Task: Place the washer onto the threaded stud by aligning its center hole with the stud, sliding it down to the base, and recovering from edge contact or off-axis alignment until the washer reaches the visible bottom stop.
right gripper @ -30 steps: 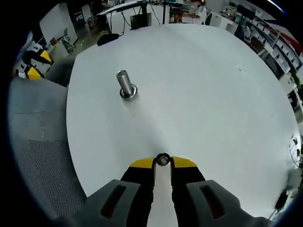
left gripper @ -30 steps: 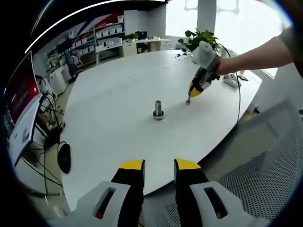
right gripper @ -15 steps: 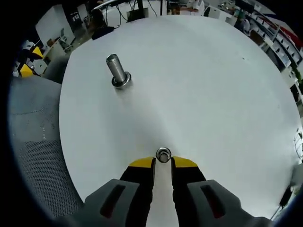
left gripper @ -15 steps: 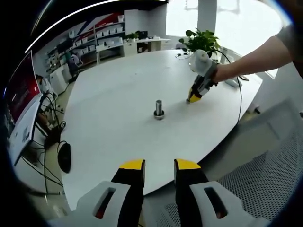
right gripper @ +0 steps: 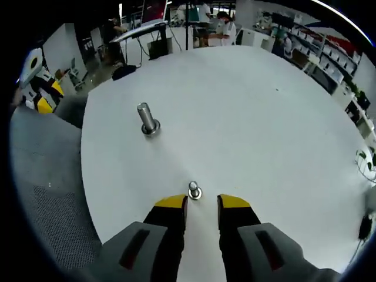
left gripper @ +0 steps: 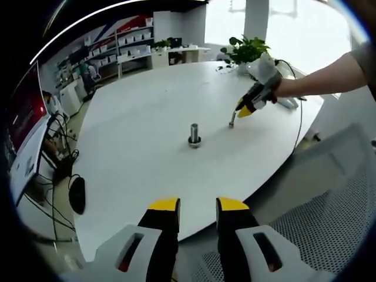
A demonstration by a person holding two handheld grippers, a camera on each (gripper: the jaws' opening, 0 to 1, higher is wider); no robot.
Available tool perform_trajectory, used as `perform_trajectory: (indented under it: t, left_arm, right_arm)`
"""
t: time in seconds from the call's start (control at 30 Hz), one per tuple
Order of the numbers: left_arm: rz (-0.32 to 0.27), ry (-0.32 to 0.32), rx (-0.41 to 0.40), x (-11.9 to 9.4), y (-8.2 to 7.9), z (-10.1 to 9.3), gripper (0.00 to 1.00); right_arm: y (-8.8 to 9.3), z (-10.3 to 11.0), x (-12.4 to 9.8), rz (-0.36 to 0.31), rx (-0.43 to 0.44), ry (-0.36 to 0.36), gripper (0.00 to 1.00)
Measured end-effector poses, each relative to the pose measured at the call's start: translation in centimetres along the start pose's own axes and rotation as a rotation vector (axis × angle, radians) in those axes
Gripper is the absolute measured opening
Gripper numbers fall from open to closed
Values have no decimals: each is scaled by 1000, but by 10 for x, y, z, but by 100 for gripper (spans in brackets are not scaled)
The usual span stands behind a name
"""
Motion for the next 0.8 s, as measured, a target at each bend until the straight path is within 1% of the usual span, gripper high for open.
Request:
perform_trajectory:
  t: [0.07, 0.13, 0.17, 0.23, 0.27, 0.3, 0.37, 0.47, 0.5, 0.57, 0.63, 0.67, 0.73, 0.77, 0.8]
  left_arm:
    - [-4, 4, 1, 0, -1, -1, 22]
    - [-7, 8, 1, 0, -1, -1, 22]
    - [-9, 12, 3, -1, -1, -2, 22]
    - [-13, 17, 2, -1, -2, -3, 23]
    - [-16, 18, 1, -1, -2, -3, 23]
    - [-22, 16, -1, -2, -3, -3, 23]
    - [-35, 9, -5, -4, -4, -2, 23]
    - [-74, -5, -21, -7, -9, 1, 25]
    - [-78, -6, -22, -7, -9, 1, 25]
    - [-76, -8, -20, -7, -9, 1, 25]
    - [-80, -13, -15, -7, -9, 3, 25]
    - [-84, -15, -16, -7, -10, 3, 25]
    - [-96, -18, -20, -9, -11, 4, 25]
    - [-102, -19, -19, -9, -12, 4, 25]
    - [-104, -20, -17, -9, -12, 4, 25]
  right_arm:
    - [2, -1, -8, -18, 12, 6, 24]
    - [4, -2, -20, -65, 52, 23, 24]
    - [4, -1, -28, -101, 85, 30, 24]
    - [4, 3, -42, -152, 134, 22, 26]
    - [4, 6, -47, -171, 142, 16, 26]
    - [6, 10, -55, -179, 143, 16, 26]
    - [6, 16, -64, -210, 152, 14, 28]
    - [6, 27, -78, -265, 188, 2, 30]
    - [6, 31, -81, -273, 191, 0, 31]
    - [5, 41, -91, -310, 215, -9, 31]
    - [4, 50, -101, -351, 257, -15, 33]
    - [3, 56, -107, -377, 307, -33, 33]
    - [2, 64, -115, -415, 375, -61, 35]
    - [2, 69, -121, -442, 393, -65, 35]
    - [3, 72, -125, -447, 391, -67, 36]
Point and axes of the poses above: the point that each gripper's makers call its tool centre point, and the gripper's own axes: x roughly forward along the fingers, z roughly to its left, y roughly out of its underside, the point moved 5 cm from there along -x, roughly backward along the fingers, and after that the axes turned 2 degrees about y, right-handed, at the moved point
